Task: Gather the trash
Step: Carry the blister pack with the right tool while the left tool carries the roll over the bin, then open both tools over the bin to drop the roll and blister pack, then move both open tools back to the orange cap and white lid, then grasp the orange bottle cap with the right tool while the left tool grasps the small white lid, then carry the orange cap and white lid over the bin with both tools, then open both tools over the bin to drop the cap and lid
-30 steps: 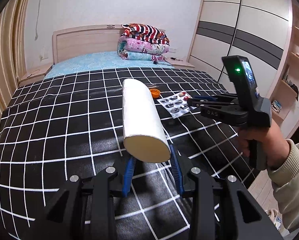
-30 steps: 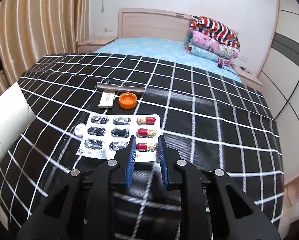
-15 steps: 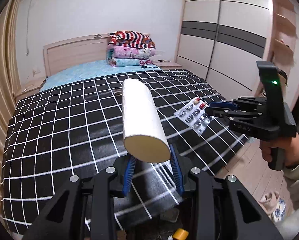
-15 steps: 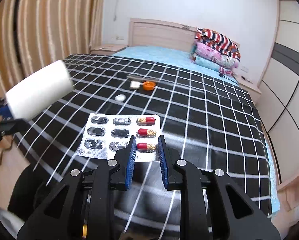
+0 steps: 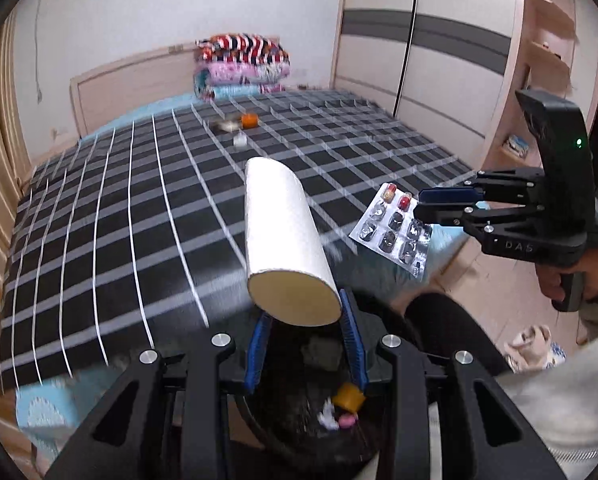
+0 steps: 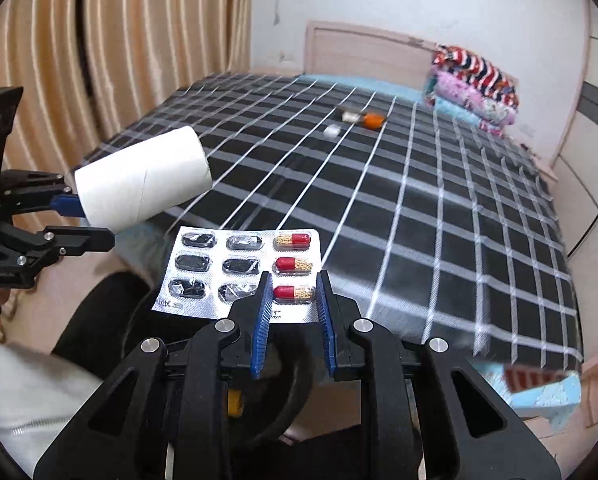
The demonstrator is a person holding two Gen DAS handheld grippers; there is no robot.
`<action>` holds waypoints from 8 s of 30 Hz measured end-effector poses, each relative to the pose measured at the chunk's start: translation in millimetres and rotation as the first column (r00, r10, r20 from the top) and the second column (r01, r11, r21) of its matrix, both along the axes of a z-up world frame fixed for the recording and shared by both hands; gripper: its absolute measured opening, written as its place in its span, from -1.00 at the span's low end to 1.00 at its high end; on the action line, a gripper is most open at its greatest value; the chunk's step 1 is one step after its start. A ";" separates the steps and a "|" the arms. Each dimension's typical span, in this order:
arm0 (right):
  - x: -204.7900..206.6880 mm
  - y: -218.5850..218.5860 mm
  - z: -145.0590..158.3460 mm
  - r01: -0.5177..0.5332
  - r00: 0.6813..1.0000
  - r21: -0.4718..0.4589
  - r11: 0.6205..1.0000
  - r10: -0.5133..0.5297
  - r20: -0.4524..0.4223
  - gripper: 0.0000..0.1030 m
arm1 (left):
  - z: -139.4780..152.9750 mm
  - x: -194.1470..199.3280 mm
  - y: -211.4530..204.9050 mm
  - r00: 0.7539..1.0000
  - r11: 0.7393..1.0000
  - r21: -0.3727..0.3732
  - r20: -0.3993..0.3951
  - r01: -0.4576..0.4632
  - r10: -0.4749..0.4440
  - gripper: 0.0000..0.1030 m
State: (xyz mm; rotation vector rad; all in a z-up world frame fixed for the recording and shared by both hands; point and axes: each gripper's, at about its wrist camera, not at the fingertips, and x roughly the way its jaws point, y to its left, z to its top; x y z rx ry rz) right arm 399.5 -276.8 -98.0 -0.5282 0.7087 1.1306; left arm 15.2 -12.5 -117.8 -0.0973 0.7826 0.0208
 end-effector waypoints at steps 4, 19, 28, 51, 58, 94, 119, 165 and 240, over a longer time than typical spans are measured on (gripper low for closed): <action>-18.2 -4.3 -19.7 -0.039 0.998 -0.048 0.998 0.037 -0.047 -0.57 | -16.3 -12.3 -5.2 0.999 0.999 -0.040 -0.042 0.013 -0.015 -0.36; -38.4 12.0 -116.6 -0.084 0.978 -0.237 0.968 0.035 -0.203 -0.57 | -101.7 -2.1 -23.3 0.960 0.994 -0.096 -0.269 0.050 -0.074 -0.36; -44.2 30.9 -153.6 -0.125 0.971 -0.328 0.936 0.048 -0.236 -0.57 | -139.9 17.1 -16.9 0.929 0.995 -0.087 -0.364 0.040 -0.070 -0.36; -36.9 28.6 -140.4 -0.106 0.966 -0.290 0.951 0.030 -0.255 -0.34 | -117.7 17.2 -11.8 0.948 0.995 -0.090 -0.313 0.038 -0.064 -0.04; -37.0 21.3 -90.1 -0.101 0.975 -0.185 0.978 0.060 -0.216 -0.34 | -62.1 14.0 -19.7 0.977 0.993 -0.052 -0.180 0.105 -0.113 -0.04; 115.3 123.4 25.5 0.032 0.998 0.057 0.998 -0.029 -0.047 -0.34 | 32.5 175.3 77.9 0.998 0.999 -0.005 0.047 0.049 -0.049 -0.04; 212.9 229.8 -16.6 0.097 0.995 -0.063 0.993 -0.099 -0.018 -0.34 | -12.0 274.9 123.9 0.997 0.999 -0.051 -0.070 0.017 -0.020 -0.11; 195.1 170.4 0.6 0.119 0.993 0.005 0.993 -0.119 -0.025 -0.43 | -20.3 299.3 109.1 0.994 0.997 0.061 -0.096 -0.041 0.046 -0.50; -36.1 36.6 -142.4 -0.148 0.948 -0.298 0.943 0.049 -0.313 -0.43 | -151.5 55.3 -25.6 0.937 0.986 -0.151 -0.331 0.067 -0.114 -0.60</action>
